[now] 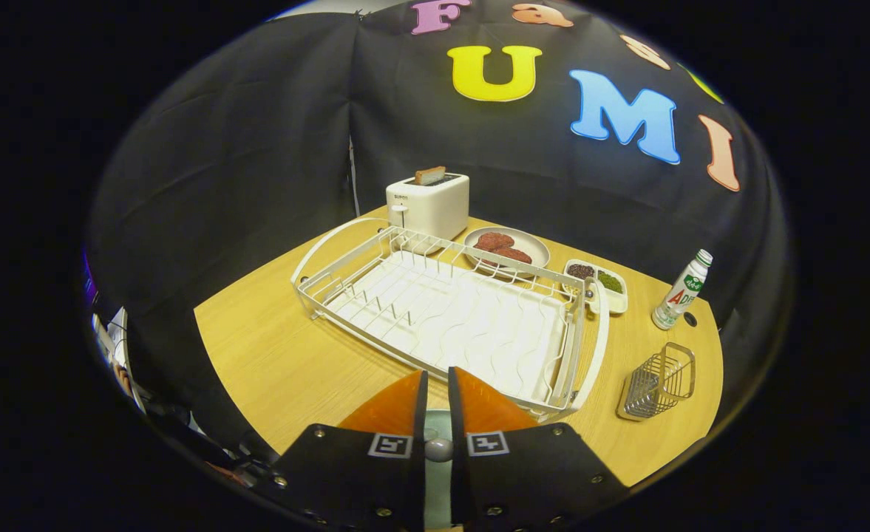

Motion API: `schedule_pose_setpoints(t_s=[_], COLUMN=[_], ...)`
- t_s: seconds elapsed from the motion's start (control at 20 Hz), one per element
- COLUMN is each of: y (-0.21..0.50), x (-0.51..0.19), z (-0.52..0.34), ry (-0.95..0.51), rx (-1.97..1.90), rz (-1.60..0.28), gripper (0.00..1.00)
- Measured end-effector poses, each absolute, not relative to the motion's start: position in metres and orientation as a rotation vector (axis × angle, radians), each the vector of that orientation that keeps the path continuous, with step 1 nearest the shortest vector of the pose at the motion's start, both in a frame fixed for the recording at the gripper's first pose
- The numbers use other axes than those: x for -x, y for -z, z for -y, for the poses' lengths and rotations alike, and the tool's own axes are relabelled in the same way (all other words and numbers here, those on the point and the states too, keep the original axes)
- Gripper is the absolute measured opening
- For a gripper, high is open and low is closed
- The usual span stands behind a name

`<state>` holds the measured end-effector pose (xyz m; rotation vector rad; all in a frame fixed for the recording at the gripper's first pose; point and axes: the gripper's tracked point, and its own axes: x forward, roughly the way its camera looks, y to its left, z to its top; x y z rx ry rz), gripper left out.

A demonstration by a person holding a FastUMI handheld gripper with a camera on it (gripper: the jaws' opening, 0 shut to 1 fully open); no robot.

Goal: Take the plate from the dish rack, then take the spoon from the basket and place it into the plate.

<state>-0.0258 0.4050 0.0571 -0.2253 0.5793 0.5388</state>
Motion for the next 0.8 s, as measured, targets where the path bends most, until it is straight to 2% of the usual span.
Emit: schedule_pose_setpoints(t_s=[0.1, 0.15, 0.2, 0.25, 0.55, 0.8], y=[-0.055, -0.058, -0.062, -0.066, -0.140, -0.225], x=[0.022, 0.019, 0.017, 0.014, 0.000, -0.002], z=[-0.402, -0.397, -0.395, -0.391, -0.333, -0.248], ry=[-0.531, -0.521, -0.519, -0.511, -0.407, -0.228], rx=[0.229, 0.225, 0.217, 0.209, 0.091, 0.013], rz=[-0.587, -0.579, -0.570, -0.561, -0.396, -0.211], gripper=[0.20, 0.20, 0.33, 0.37, 0.38, 0.37])
